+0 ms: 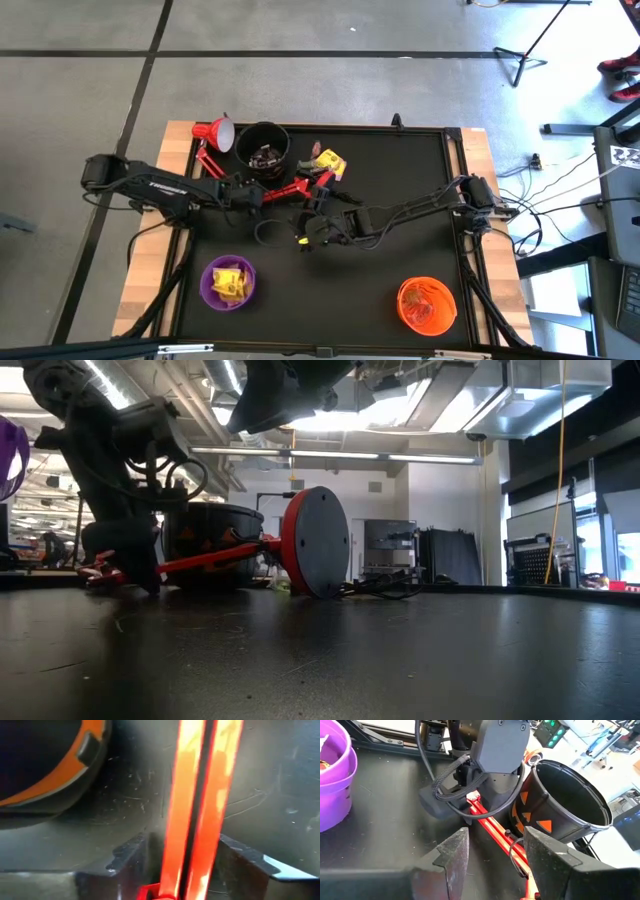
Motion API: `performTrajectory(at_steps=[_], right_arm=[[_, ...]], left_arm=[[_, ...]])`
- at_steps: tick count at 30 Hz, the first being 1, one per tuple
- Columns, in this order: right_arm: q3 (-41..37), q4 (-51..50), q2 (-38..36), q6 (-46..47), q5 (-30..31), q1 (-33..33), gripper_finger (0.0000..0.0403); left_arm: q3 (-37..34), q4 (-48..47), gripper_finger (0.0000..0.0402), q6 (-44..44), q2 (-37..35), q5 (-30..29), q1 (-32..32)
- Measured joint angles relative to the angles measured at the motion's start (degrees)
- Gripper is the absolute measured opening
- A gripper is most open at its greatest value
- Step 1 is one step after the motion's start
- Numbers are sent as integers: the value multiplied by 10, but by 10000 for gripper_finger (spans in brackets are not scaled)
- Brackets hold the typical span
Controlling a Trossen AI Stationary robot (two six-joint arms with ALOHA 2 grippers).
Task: Organize candy in baskets
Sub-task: Adjust the red lamp
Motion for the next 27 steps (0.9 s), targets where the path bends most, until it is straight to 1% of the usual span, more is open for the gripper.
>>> performTrajectory(at_steps=[4,8,10,15,17,19,23,27], right_arm=[[0,-5,0,4,0,0,186],[0,-14,0,11,0,1,186],[0,-14,0,11,0,1,186],[0,-15,0,12,0,1,186],[0,-16,0,12,0,2,186],[0,-19,0,11,2,5,186],[0,-28,-1,10,8,10,186],[0,-43,-1,12,16,17,186]], left_arm=[[-1,2,166,7,0,6,-18],[5,-5,86,5,1,5,-46],[14,-12,66,-8,3,11,-61],[53,-40,63,10,3,34,-98],[70,-59,63,19,3,32,-114],[87,-80,63,15,3,20,-132],[125,-134,63,-5,3,-32,-162],[161,-208,63,-59,3,-59,-181]])
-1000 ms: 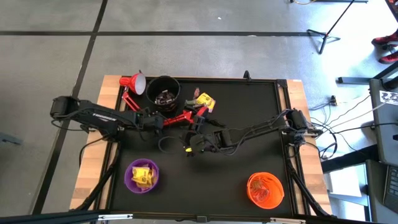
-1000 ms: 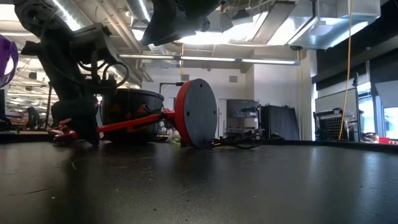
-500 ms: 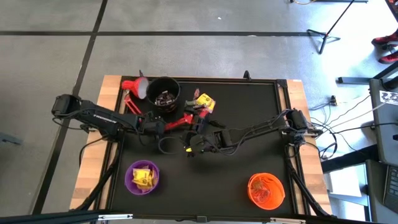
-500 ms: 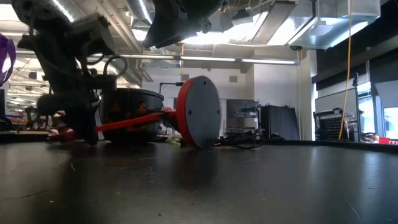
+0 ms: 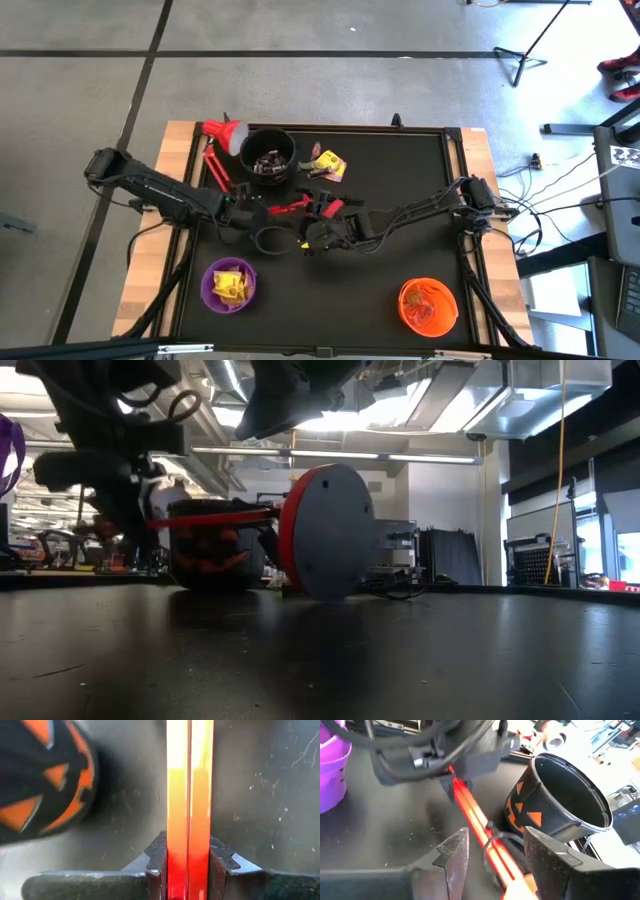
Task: Organize candy in baskets
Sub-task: Adjust the red lamp
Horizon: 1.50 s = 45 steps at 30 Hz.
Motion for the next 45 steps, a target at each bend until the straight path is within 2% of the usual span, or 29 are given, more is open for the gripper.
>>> performTrajectory(at_steps=[9,19,29,33,39,45], right_arm=[[0,-25,0,13,11,11,186],[0,-184,-37,133,46,11,186],[1,-207,-47,158,45,11,186],[1,-211,-47,165,39,11,186],[1,-234,-47,184,40,10,186],[0,-271,-47,222,30,15,186]], left_arm=[[60,-145,63,-77,-1,-55,-18],[120,-237,63,-83,-2,-75,-47],[166,-310,63,-57,1,-106,-69],[193,-355,63,-42,26,-119,-76],[227,-394,63,26,93,-146,-92],[249,-408,63,47,161,-232,-113]])
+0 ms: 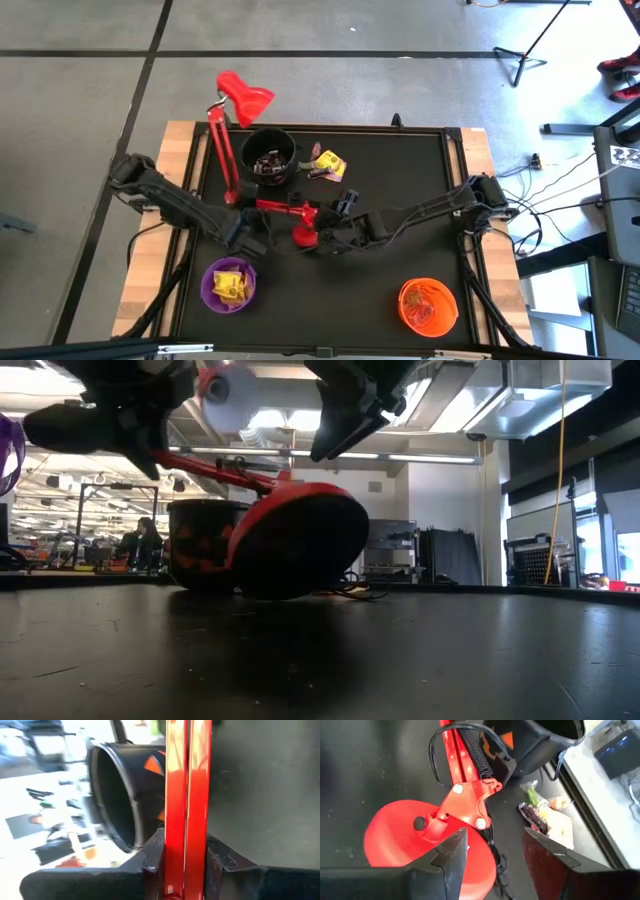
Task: Organize candy in baskets
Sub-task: Adjust the red lamp
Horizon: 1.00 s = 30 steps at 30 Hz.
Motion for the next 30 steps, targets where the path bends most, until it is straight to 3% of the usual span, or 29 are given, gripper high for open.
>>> performTrajectory(at_steps=[12,18,26,30], right_arm=[[-22,38,0,49,20,68,186],[-102,151,0,88,16,87,186],[-230,384,1,126,-29,85,186],[-255,413,1,159,-35,85,186]], left_arm=[[56,-57,63,71,69,-104,-41],[58,-48,63,129,72,-127,-54],[58,-37,63,188,72,-166,-63],[58,6,66,230,72,-174,-62]])
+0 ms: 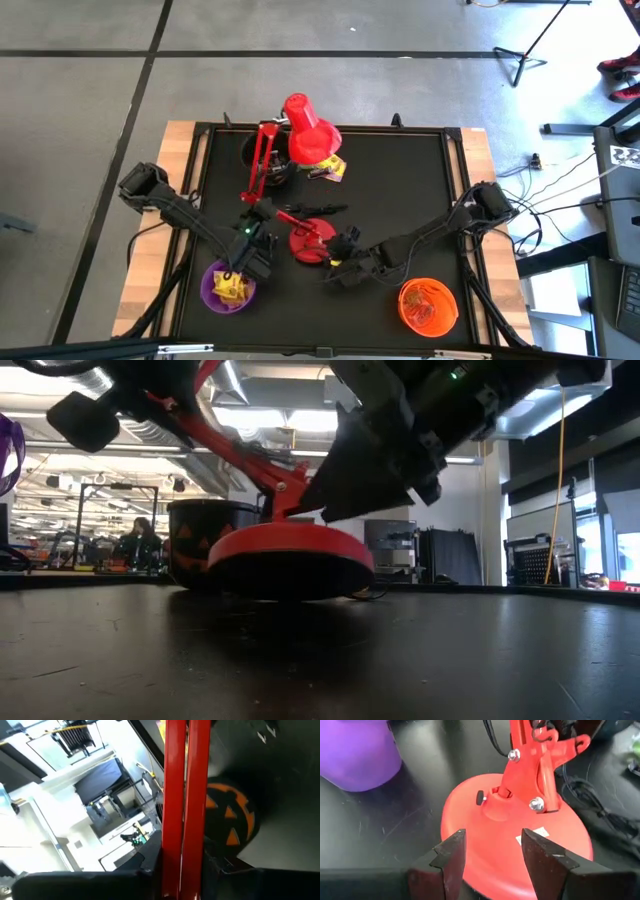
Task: Organize candy in baskets
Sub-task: Adjust the red lamp
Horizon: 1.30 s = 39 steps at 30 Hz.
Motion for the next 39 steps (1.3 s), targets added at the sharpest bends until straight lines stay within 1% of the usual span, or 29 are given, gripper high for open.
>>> performTrajectory(at_steps=[4,8,11,15,18,25,32,36,39], right_arm=[[-4,-2,6,18,-9,0,186],[-4,-2,15,21,-13,0,186],[-3,-7,23,31,-13,0,186],[-2,-9,37,47,-15,0,186],[-1,-7,45,56,-15,0,186],[-2,-15,49,56,-18,0,186],[-3,-27,62,65,-31,-9,186],[-3,-30,67,70,-37,-11,186],[-3,-34,69,75,-31,-11,186]], left_arm=[[0,72,76,51,0,-5,0],[0,128,78,113,0,-12,0],[0,149,77,153,0,-27,0],[0,163,77,183,0,-34,0],[-1,169,77,186,0,-29,0],[-1,192,83,178,0,14,0],[1,219,126,163,-3,63,0],[1,223,149,164,-3,82,-3],[1,224,164,147,-3,93,-4]])
